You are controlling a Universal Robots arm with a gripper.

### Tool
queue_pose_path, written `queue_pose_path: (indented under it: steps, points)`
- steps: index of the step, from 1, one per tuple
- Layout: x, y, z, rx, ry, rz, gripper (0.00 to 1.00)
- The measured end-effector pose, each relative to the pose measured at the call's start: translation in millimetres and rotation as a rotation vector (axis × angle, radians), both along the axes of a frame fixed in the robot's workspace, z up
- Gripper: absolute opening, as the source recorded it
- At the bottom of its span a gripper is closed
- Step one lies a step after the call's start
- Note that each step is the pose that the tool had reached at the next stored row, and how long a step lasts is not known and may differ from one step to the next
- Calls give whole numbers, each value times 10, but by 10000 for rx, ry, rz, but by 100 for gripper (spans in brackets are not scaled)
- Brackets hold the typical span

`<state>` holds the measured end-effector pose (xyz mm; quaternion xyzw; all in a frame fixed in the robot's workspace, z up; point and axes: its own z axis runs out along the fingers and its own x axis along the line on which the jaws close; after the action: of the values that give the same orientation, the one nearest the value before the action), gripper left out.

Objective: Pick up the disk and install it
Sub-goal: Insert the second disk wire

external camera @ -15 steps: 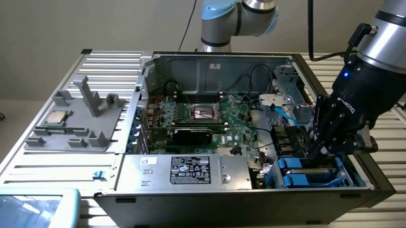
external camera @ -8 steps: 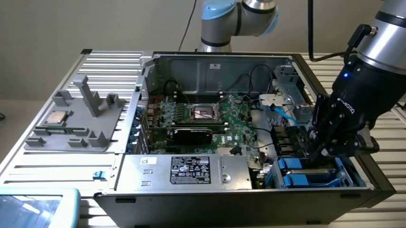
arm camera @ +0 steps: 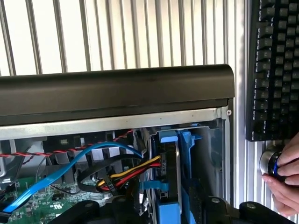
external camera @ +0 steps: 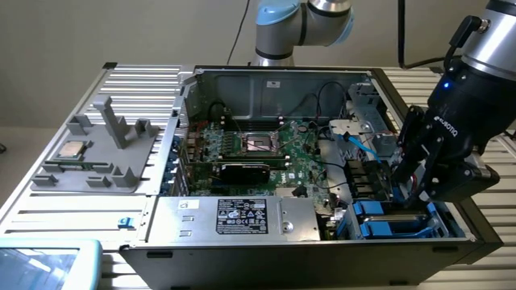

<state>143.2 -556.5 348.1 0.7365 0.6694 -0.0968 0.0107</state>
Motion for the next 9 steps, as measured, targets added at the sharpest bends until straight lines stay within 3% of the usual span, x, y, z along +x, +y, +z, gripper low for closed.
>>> queue_pose_path:
  steps: [9]
  points:
    - [0, 0, 163, -39, 0, -1, 54]
